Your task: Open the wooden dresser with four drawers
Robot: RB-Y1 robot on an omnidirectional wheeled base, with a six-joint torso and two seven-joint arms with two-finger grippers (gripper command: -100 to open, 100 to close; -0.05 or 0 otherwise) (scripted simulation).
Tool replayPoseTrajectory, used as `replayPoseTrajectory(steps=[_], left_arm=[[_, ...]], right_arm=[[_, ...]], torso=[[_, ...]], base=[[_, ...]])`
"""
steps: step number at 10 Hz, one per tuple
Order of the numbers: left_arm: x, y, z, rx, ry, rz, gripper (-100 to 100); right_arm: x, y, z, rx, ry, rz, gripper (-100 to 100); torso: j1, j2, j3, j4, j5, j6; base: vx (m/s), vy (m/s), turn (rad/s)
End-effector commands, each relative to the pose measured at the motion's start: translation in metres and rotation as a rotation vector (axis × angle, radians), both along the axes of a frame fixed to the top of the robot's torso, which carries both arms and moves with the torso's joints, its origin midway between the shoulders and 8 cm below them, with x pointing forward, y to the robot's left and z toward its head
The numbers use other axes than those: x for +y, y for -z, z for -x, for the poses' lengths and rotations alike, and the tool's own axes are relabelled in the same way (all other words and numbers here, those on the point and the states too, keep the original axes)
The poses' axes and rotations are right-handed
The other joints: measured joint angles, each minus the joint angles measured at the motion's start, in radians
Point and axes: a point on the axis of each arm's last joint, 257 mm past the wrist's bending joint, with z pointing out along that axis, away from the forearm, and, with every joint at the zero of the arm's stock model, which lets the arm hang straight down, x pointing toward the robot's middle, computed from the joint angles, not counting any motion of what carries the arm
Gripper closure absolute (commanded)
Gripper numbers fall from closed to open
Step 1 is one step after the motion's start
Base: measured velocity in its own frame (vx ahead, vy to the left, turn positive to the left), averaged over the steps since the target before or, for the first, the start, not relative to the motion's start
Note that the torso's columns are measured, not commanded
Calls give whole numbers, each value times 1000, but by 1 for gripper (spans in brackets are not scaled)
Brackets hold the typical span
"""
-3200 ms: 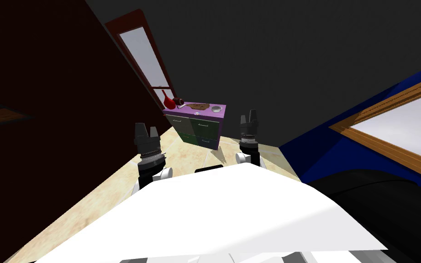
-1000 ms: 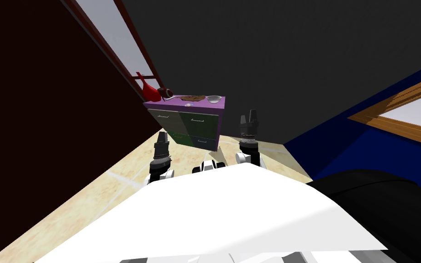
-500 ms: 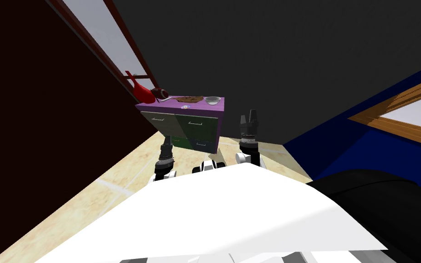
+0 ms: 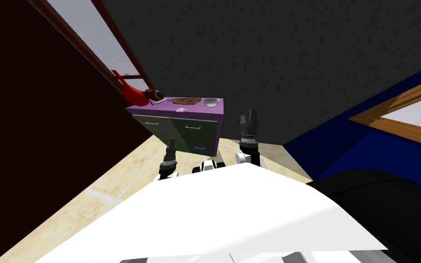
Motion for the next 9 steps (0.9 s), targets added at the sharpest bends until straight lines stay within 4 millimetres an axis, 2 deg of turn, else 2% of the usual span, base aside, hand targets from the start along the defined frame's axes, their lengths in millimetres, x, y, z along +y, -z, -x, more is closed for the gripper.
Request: replayPoseTrajectory(steps=[1, 5, 9], left_arm=[[-3, 17, -1, 15, 1, -8, -100], [-10, 50, 0, 48, 5, -20, -100], [-17, 71, 2, 70, 9, -26, -100]], right_arm=[[0, 0, 0, 0, 0, 0, 0], [0, 0, 0, 0, 0, 0, 0], [0, 0, 0, 0, 0, 0, 0]], torso=[[1, 2, 1, 0, 0, 0], [-1, -1, -1, 0, 0, 0], [1, 3, 2, 1, 0, 0]], base=[[77, 6, -37], [122, -8, -60], [91, -7, -34]])
